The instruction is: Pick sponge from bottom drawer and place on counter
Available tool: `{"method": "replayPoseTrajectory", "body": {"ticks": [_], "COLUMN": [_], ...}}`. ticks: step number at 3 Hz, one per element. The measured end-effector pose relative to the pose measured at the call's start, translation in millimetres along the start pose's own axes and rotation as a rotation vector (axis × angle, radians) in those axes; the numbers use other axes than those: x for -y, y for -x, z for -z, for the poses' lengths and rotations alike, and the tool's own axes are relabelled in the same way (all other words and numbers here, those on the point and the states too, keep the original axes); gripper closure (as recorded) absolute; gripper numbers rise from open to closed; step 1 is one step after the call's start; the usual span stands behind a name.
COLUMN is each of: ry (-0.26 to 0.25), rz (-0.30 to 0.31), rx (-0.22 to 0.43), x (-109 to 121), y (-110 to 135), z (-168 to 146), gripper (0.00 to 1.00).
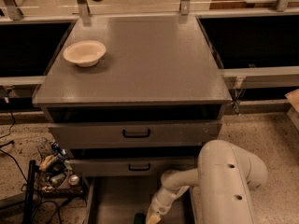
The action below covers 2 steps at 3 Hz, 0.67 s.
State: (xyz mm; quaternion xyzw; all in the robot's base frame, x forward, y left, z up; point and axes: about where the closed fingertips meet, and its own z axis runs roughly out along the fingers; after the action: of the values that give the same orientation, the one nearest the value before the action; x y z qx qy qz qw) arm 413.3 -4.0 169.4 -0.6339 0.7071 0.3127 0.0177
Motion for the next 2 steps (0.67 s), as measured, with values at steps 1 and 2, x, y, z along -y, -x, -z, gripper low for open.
{"method": "replayPoseTrajectory", "body": {"ticks": [1,2], "ry": [0.0,0.0], "rz": [0.0,0.0], "rx": [0.0,0.0], "x": [0.0,0.0], "y": [0.0,0.0], "z": [0.0,0.0], "gripper": [1.0,0.85]}}
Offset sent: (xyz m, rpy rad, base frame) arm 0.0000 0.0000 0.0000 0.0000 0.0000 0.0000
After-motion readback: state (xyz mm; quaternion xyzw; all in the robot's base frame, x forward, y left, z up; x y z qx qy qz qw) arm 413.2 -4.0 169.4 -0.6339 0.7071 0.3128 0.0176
